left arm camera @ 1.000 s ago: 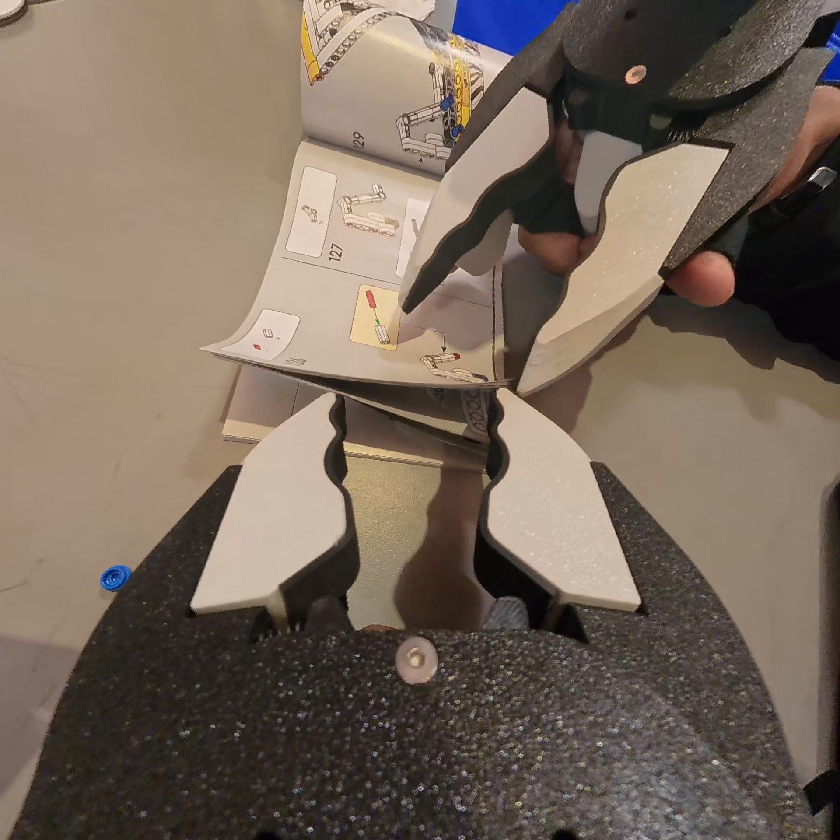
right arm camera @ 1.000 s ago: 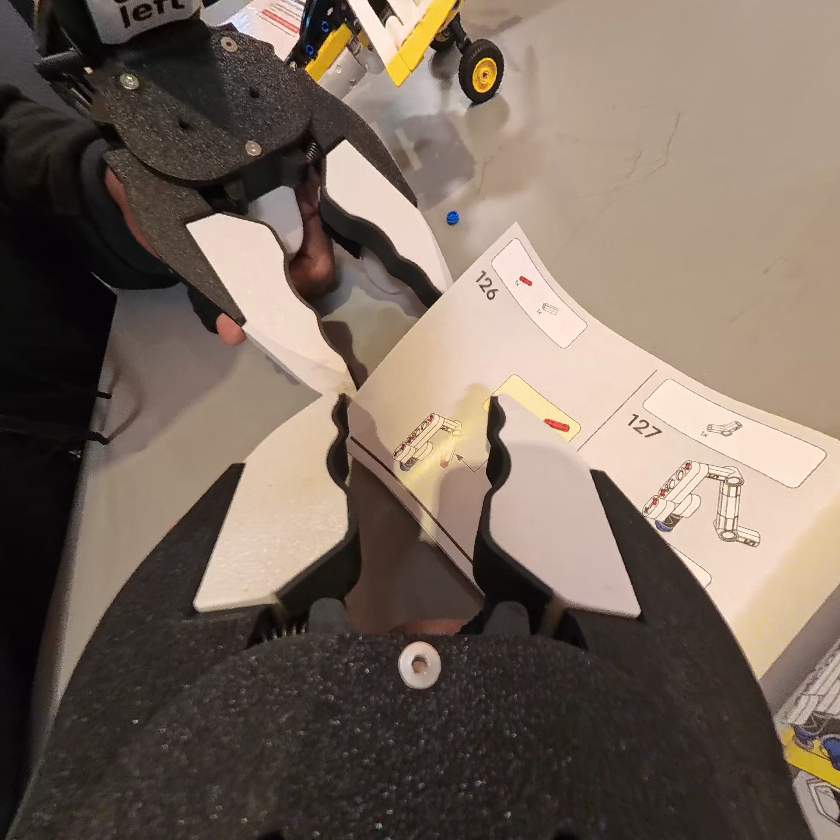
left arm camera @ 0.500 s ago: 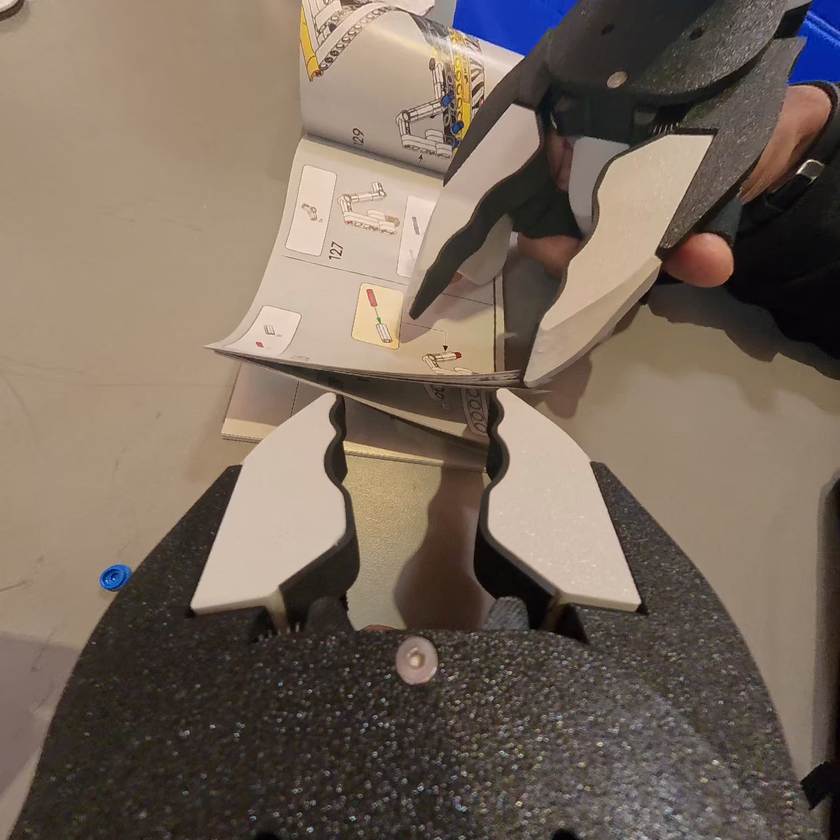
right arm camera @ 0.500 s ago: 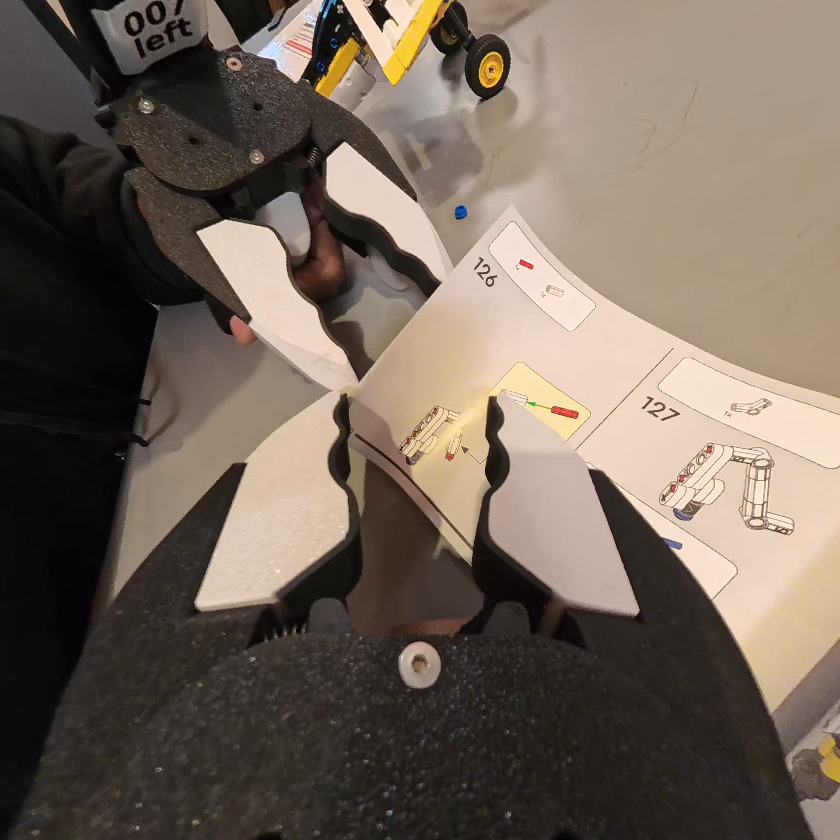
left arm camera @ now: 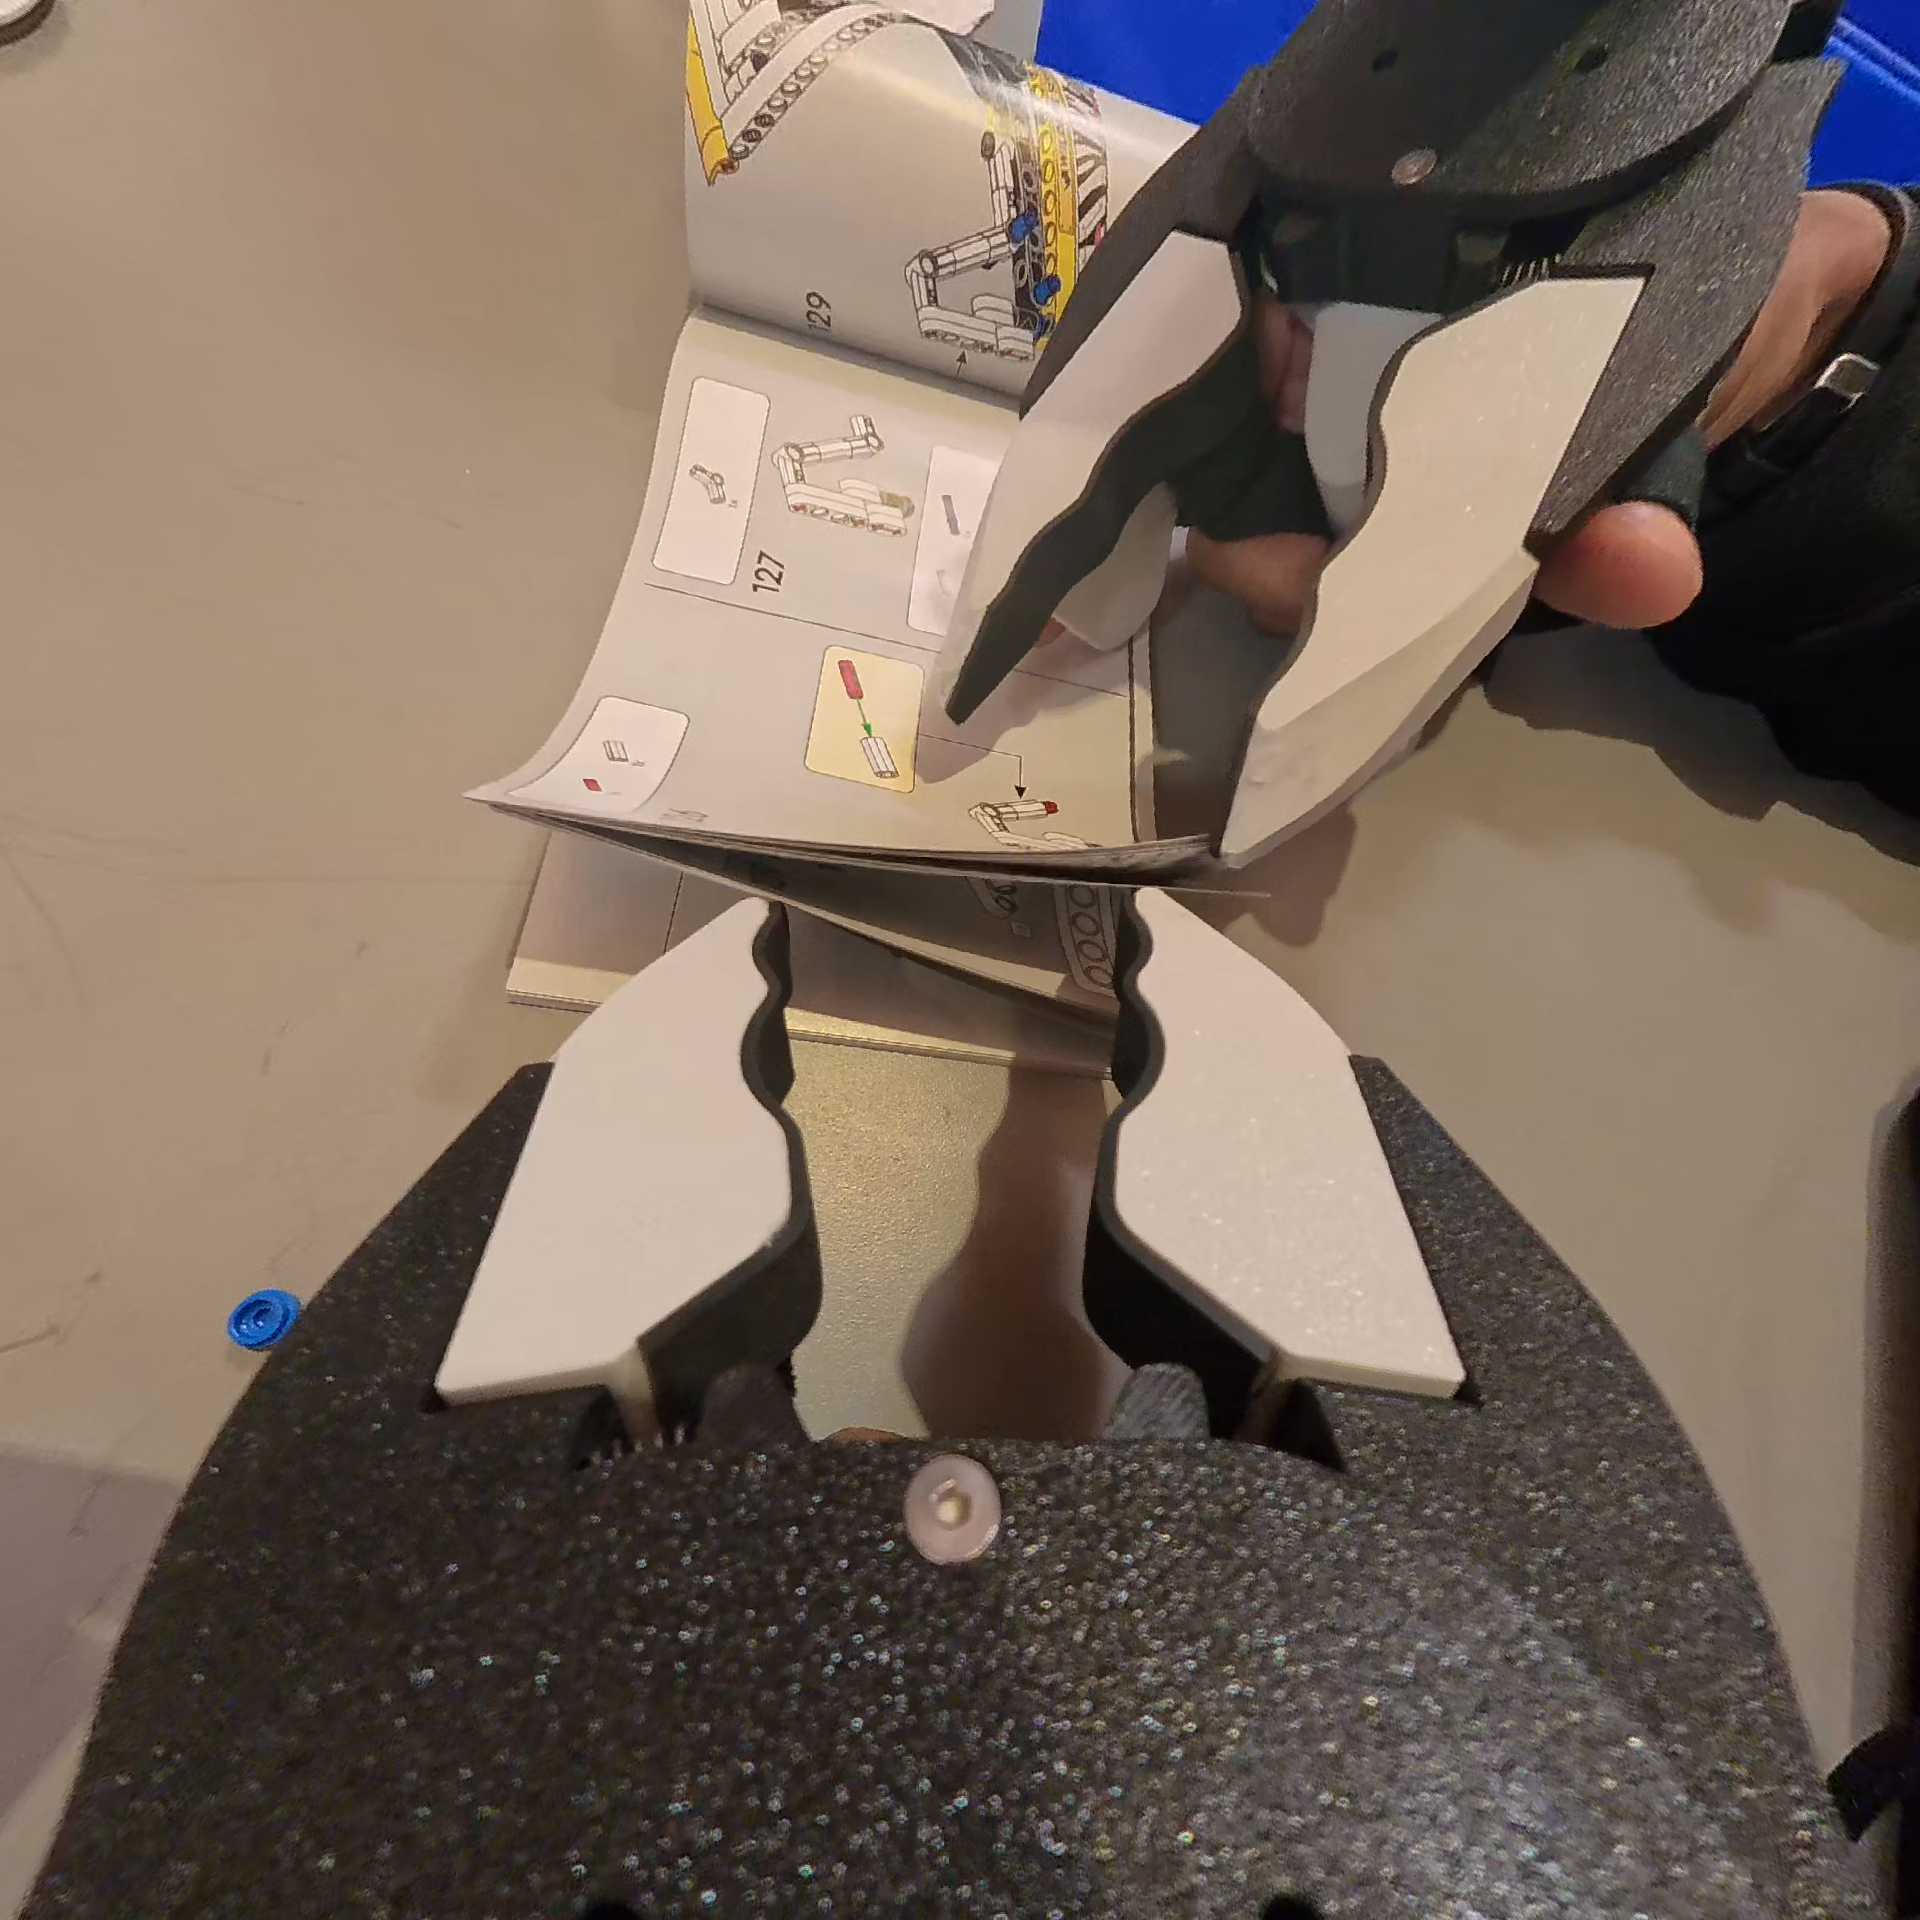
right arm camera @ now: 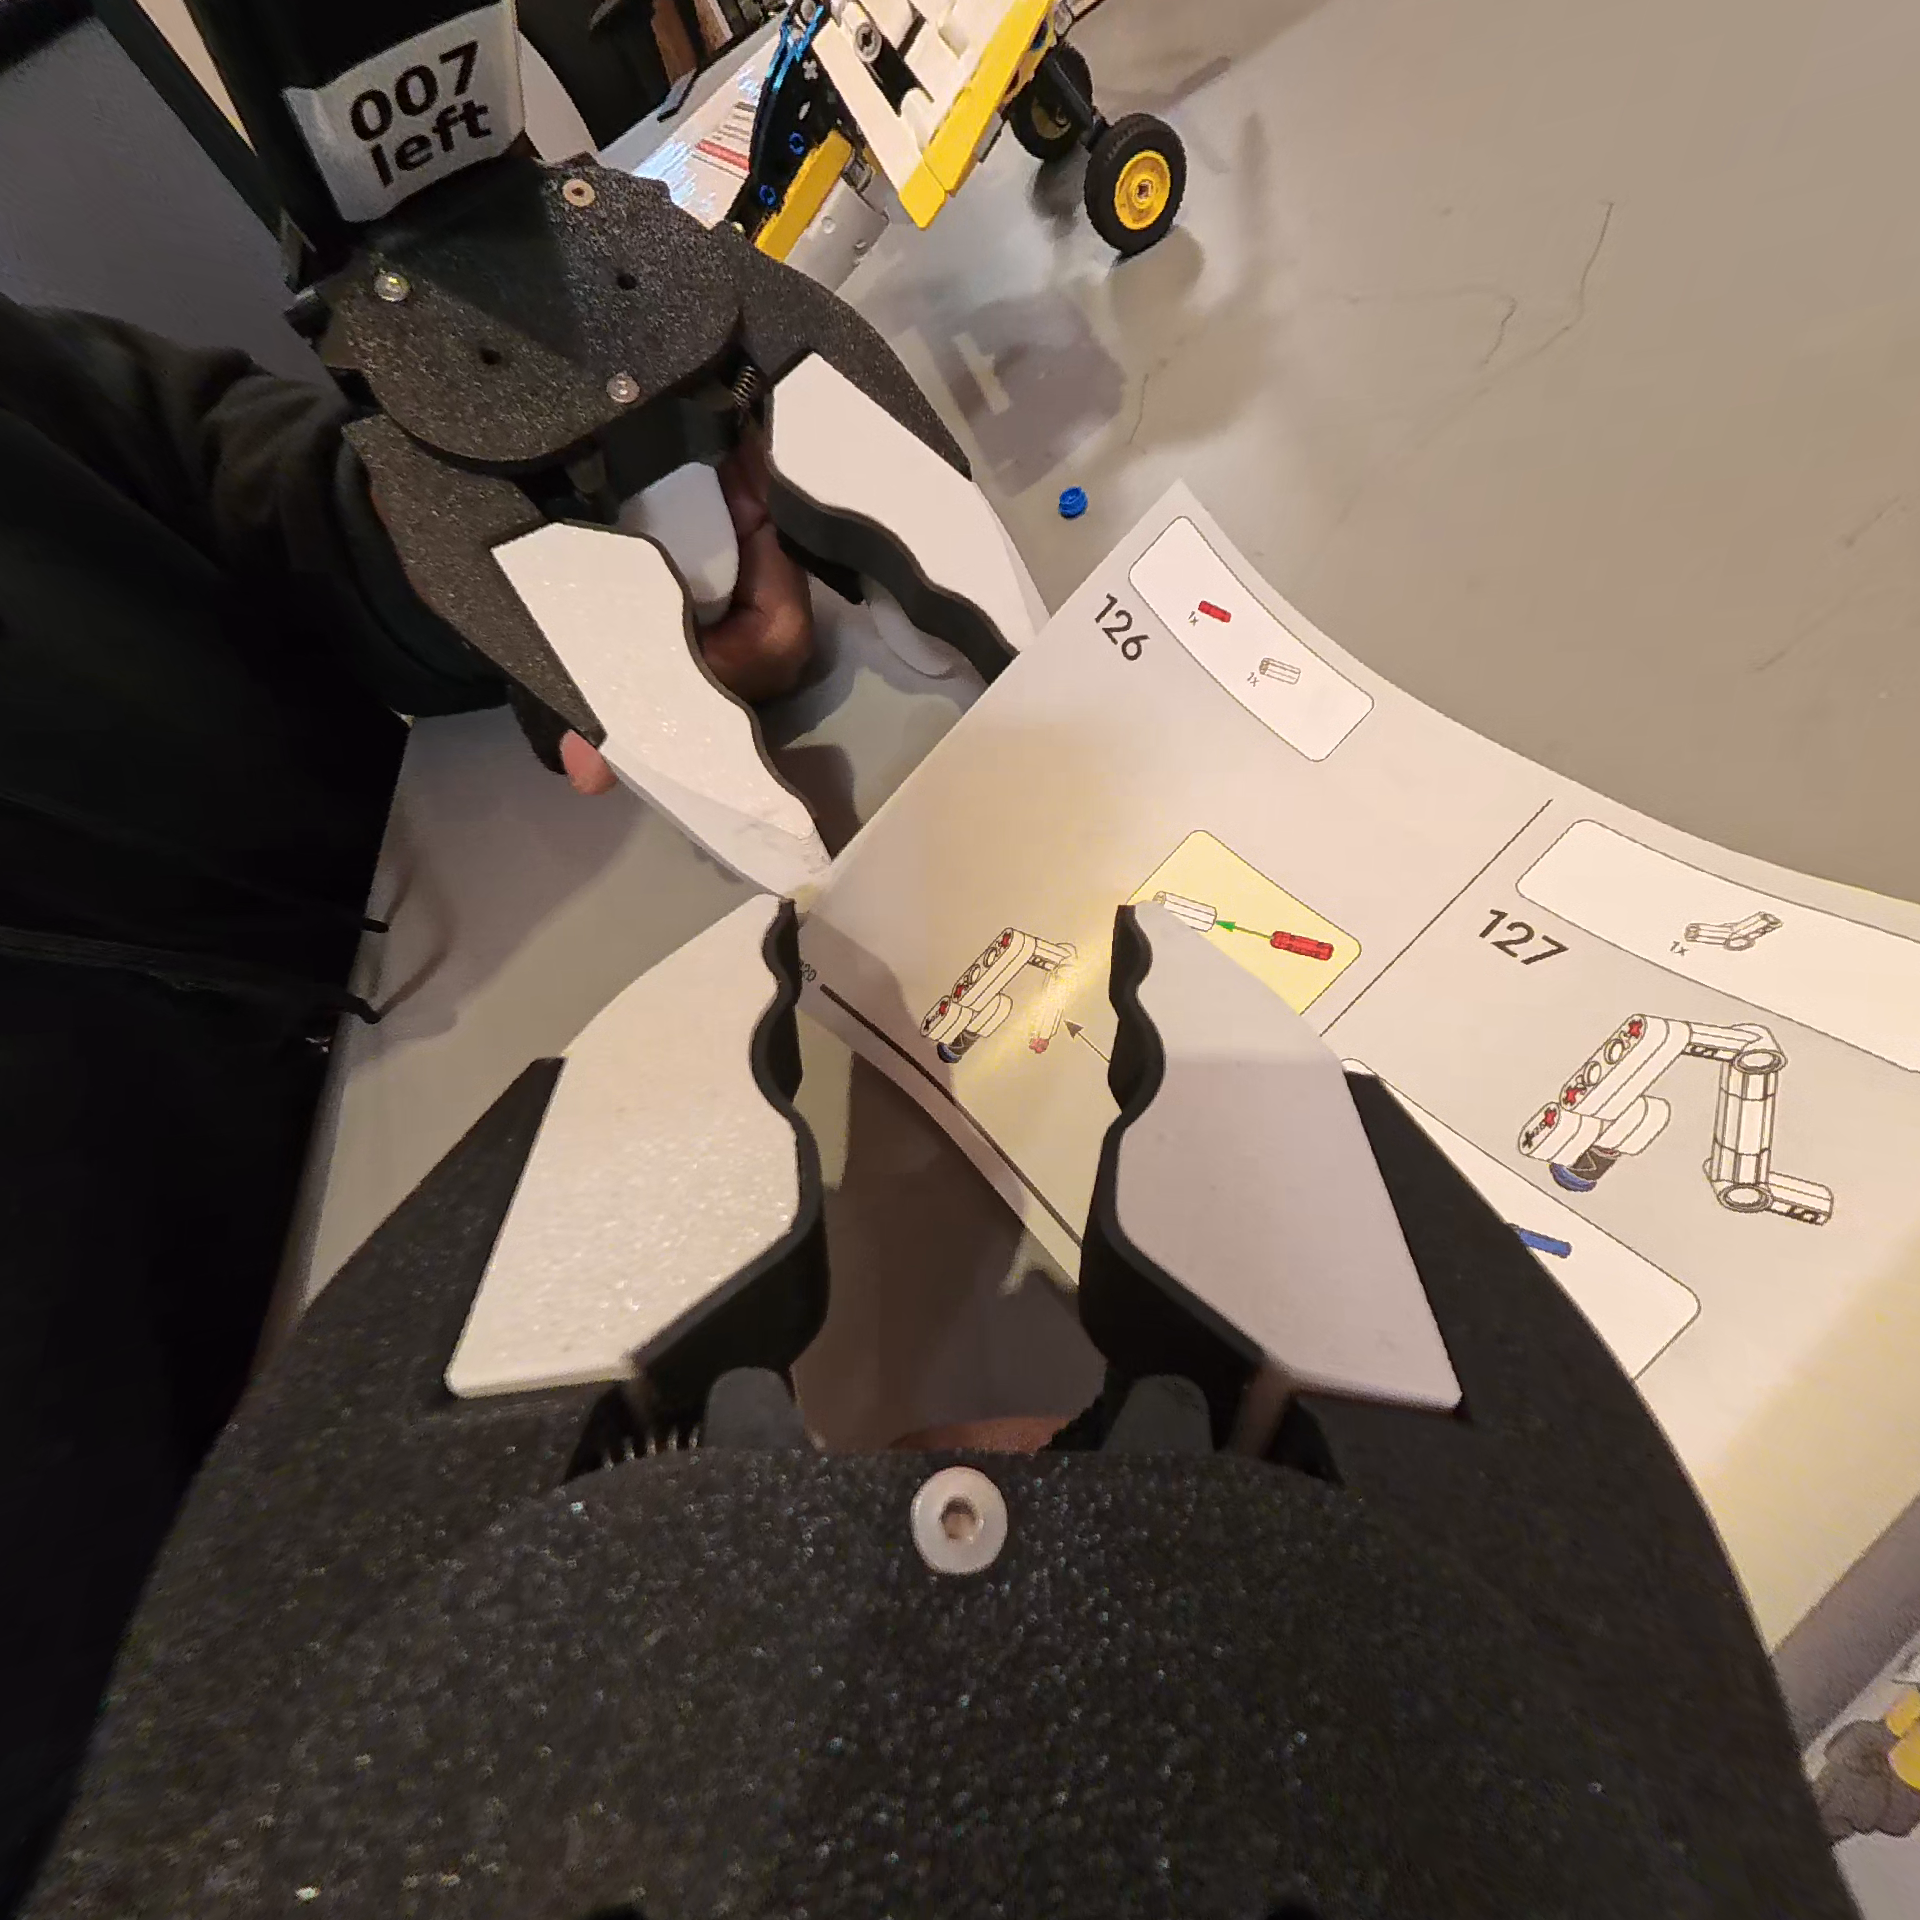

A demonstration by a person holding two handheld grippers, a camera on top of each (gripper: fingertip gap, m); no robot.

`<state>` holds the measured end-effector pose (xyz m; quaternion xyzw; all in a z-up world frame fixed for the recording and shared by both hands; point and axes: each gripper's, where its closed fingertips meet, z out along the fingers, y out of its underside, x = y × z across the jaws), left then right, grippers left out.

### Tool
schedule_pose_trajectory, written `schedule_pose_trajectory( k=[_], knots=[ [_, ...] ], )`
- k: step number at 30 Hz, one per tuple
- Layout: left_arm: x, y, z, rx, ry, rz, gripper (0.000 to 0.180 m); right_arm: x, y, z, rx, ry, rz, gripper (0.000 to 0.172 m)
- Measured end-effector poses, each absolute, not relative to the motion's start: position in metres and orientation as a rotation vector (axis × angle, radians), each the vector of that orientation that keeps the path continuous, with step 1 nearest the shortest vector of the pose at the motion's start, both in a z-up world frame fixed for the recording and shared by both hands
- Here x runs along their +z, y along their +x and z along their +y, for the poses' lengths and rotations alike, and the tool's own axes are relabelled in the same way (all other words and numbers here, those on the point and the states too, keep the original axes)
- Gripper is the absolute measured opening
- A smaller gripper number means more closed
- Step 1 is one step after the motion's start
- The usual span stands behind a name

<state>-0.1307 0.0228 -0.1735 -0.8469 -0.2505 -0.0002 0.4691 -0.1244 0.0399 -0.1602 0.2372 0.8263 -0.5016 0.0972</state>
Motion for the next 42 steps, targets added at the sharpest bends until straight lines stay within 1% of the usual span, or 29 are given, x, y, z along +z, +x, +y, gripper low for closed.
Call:
schedule_pose_trajectory(
  k=[27,32,38,42],
  knots=[
    [-0.174,-0.131,0.023,0.0,-2.077,-0.614,0.061,-0.159,-0.125,0.043,-1.491,0.716,2.411,0.057],
    [-0.174,-0.131,0.022,-0.002,-2.076,-0.615,0.061,-0.161,-0.124,0.046,-1.47,0.727,2.428,0.05],
    [-0.174,-0.131,0.022,-0.001,-2.075,-0.616,0.061,-0.161,-0.123,0.05,-1.449,0.739,2.415,0.032],
    [-0.174,-0.131,0.022,-0.001,-2.076,-0.616,0.061,-0.16,-0.119,0.051,-1.425,0.723,2.411,0.026]
  ],
)
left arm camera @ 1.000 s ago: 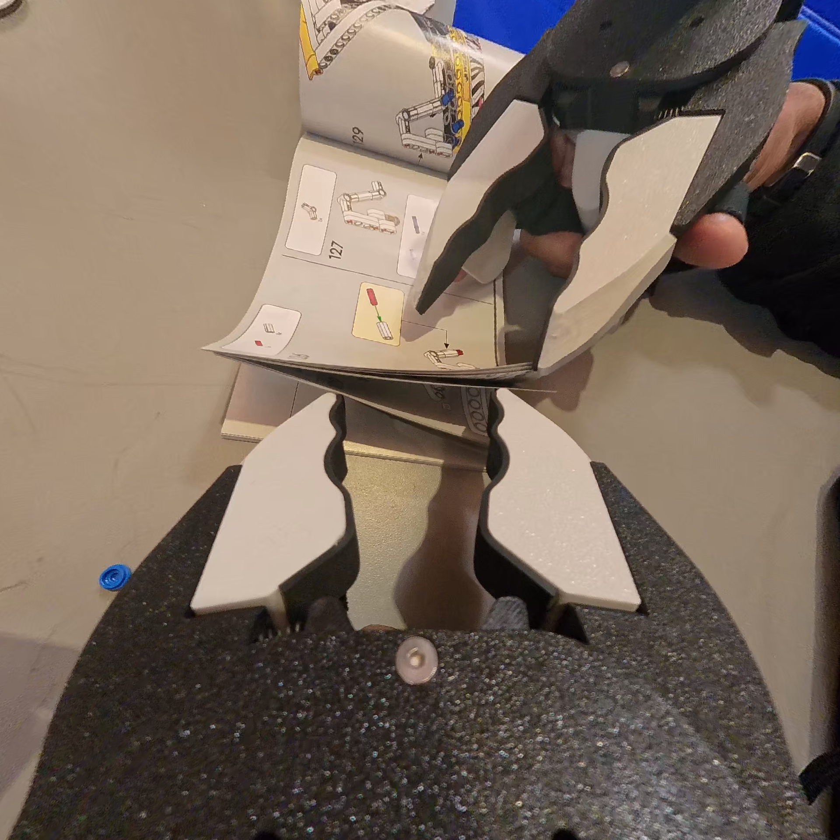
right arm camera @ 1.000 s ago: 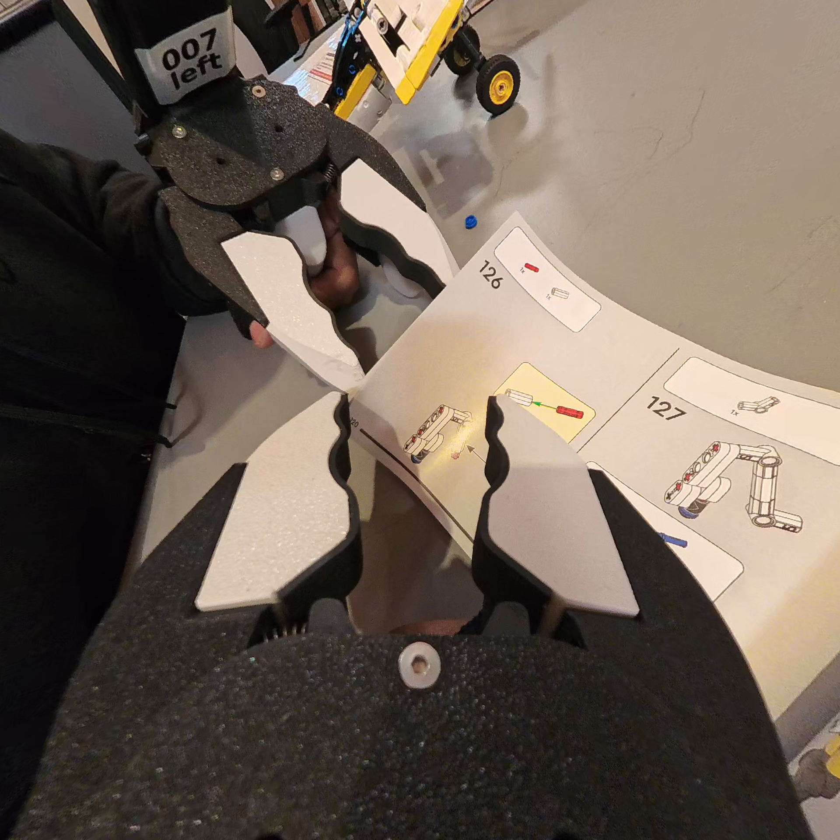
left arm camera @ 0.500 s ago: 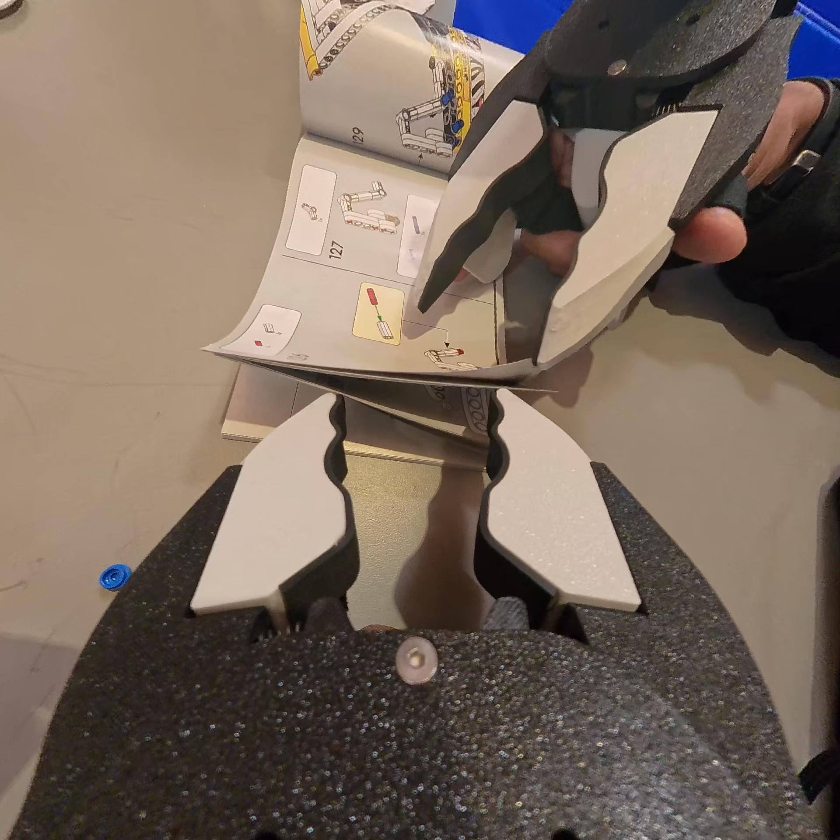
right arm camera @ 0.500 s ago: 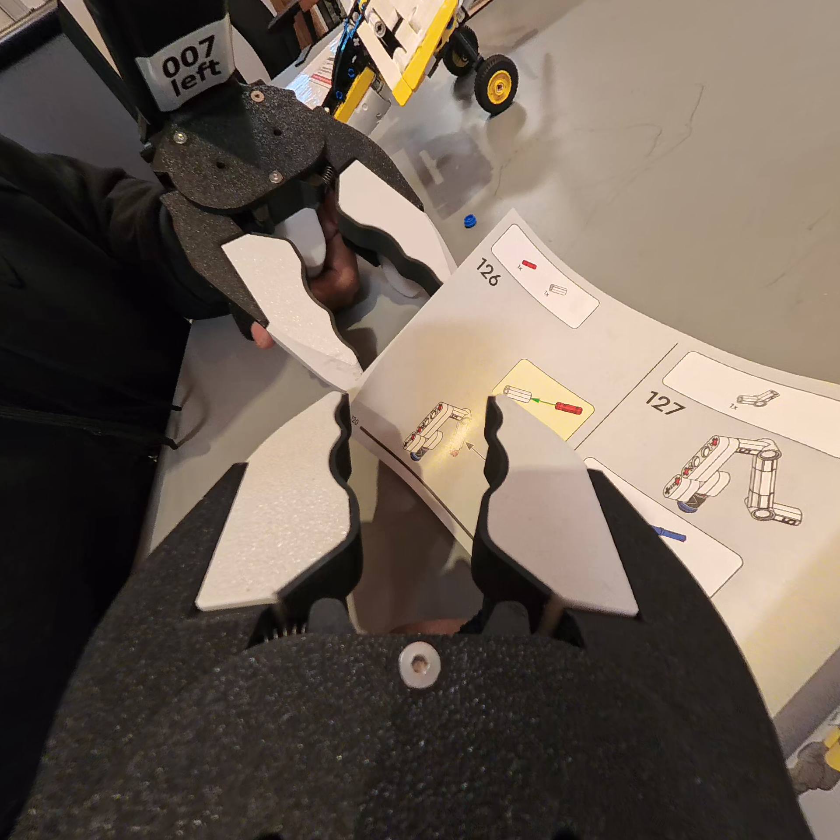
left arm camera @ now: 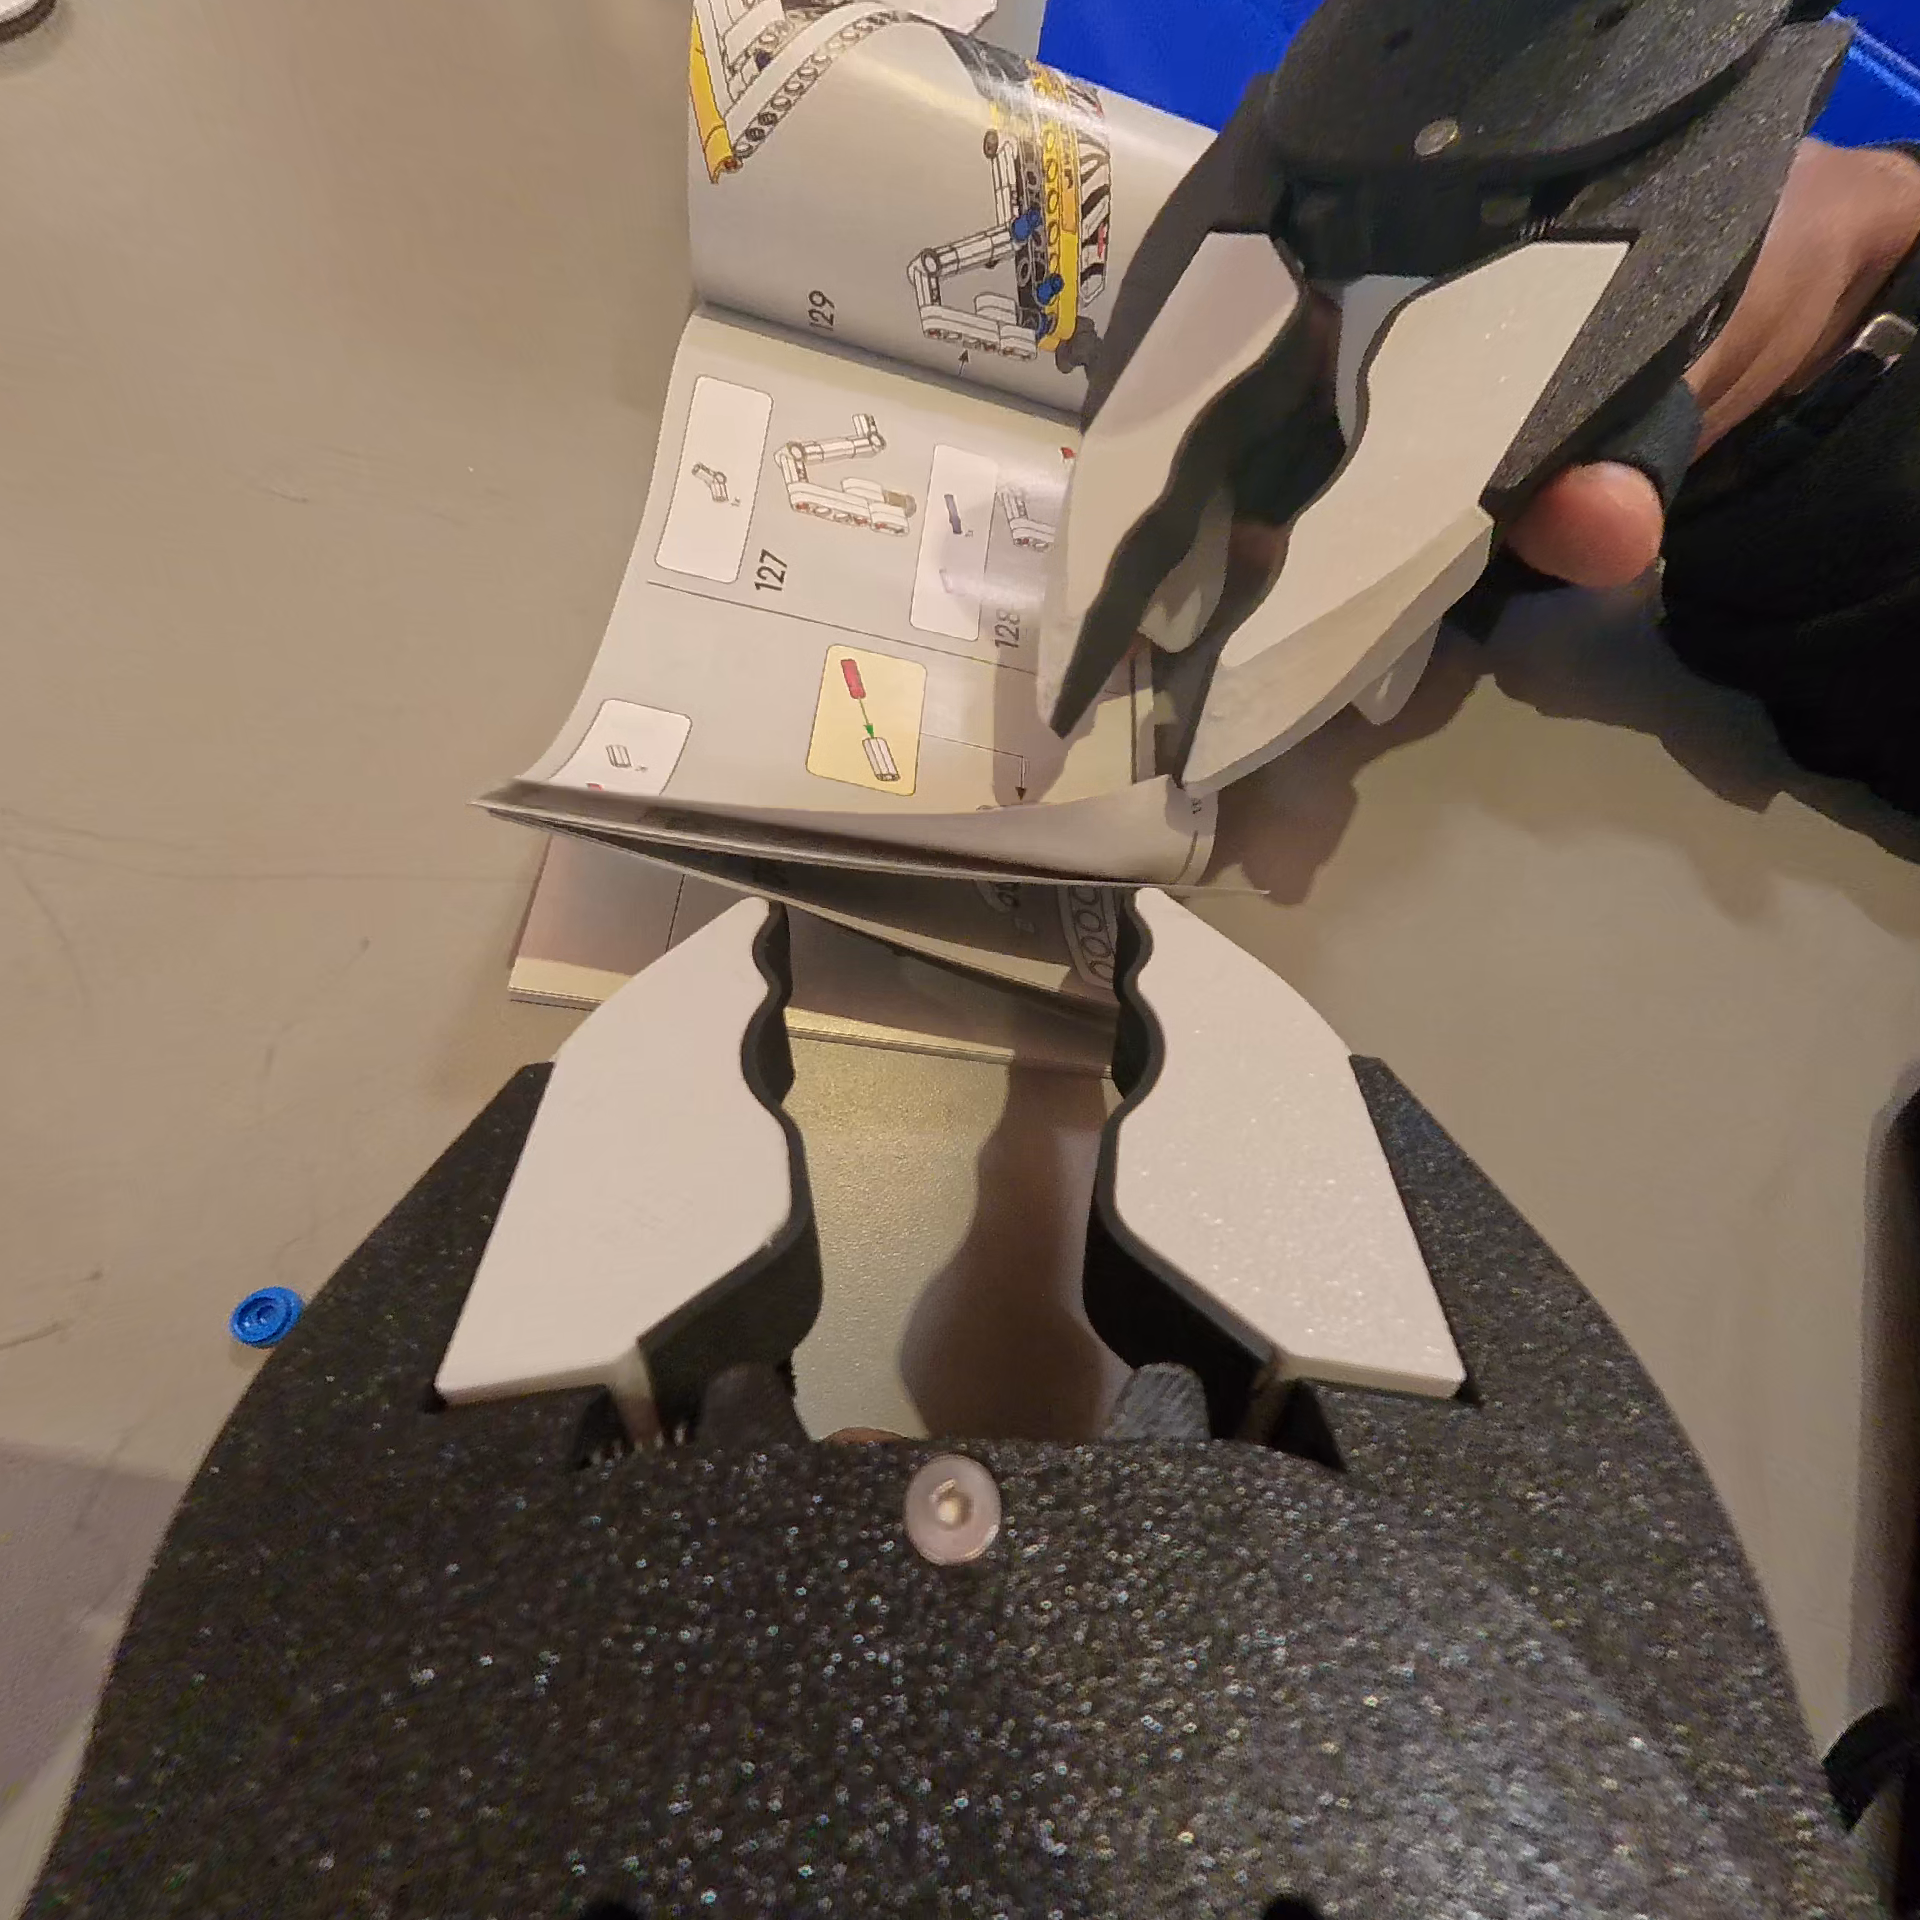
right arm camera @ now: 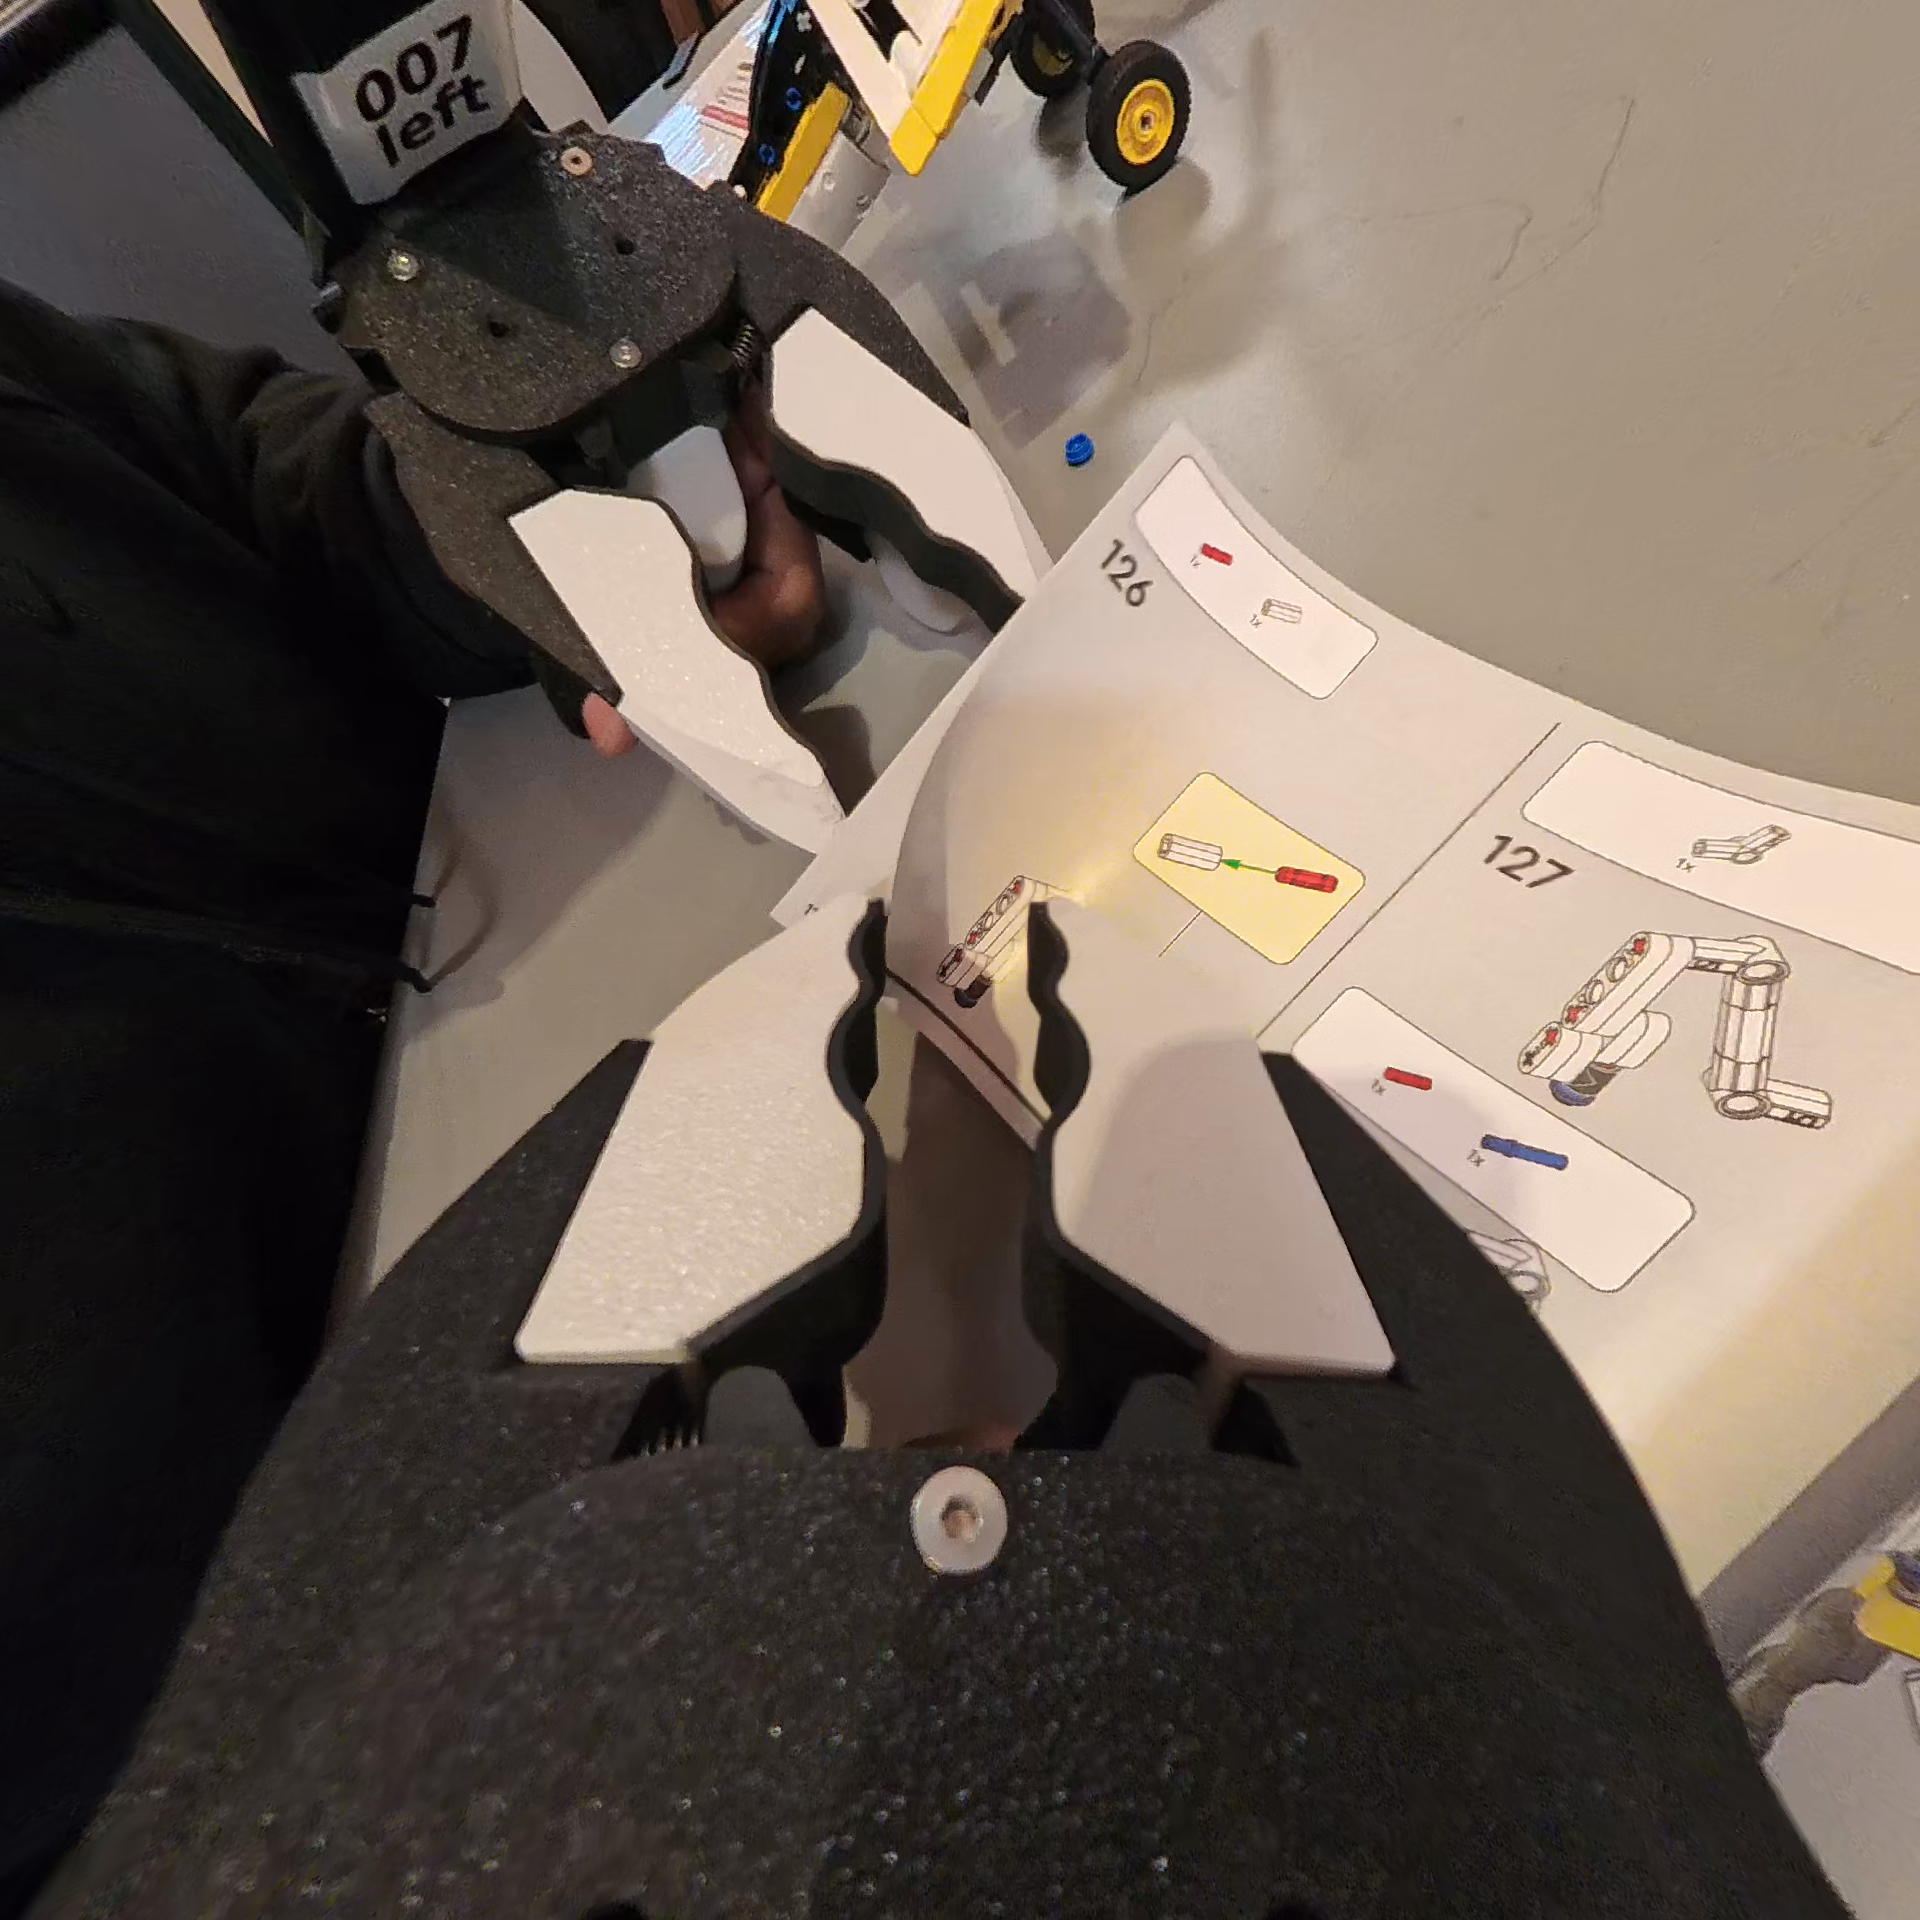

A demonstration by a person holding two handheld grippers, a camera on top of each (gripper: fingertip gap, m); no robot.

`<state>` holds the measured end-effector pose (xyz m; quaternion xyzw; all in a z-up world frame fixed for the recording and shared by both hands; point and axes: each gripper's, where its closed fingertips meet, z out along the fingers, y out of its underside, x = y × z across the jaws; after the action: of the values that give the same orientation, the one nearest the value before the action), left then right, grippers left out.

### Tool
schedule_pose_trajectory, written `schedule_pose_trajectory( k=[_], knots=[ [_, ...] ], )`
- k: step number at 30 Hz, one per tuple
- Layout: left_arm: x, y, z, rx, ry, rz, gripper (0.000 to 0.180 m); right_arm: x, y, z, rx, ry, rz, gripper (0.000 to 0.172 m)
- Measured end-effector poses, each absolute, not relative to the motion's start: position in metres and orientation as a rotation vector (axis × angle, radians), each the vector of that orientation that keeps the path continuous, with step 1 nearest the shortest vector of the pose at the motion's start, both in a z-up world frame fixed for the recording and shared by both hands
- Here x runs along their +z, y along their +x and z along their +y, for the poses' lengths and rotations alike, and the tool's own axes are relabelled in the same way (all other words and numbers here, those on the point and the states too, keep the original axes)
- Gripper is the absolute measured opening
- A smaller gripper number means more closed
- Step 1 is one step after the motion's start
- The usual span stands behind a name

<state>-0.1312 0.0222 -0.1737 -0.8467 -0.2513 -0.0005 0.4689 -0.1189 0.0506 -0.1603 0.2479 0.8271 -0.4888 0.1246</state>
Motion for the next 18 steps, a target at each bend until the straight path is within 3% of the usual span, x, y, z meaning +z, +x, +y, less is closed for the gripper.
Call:
schedule_pose_trajectory(
  k=[5,10,18],
  knots=[
    [-0.174,-0.131,0.022,-0.001,-2.076,-0.616,0.061,-0.162,-0.113,0.049,-1.394,0.695,2.402,0.021],
    [-0.174,-0.131,0.022,0.003,-2.077,-0.616,0.061,-0.158,-0.108,0.048,-1.403,0.658,2.391,0.0],
    [-0.171,-0.129,0.02,0.011,-2.087,-0.599,0.062,-0.155,-0.108,0.05,-1.404,0.664,2.386,0.0]
  ],
)
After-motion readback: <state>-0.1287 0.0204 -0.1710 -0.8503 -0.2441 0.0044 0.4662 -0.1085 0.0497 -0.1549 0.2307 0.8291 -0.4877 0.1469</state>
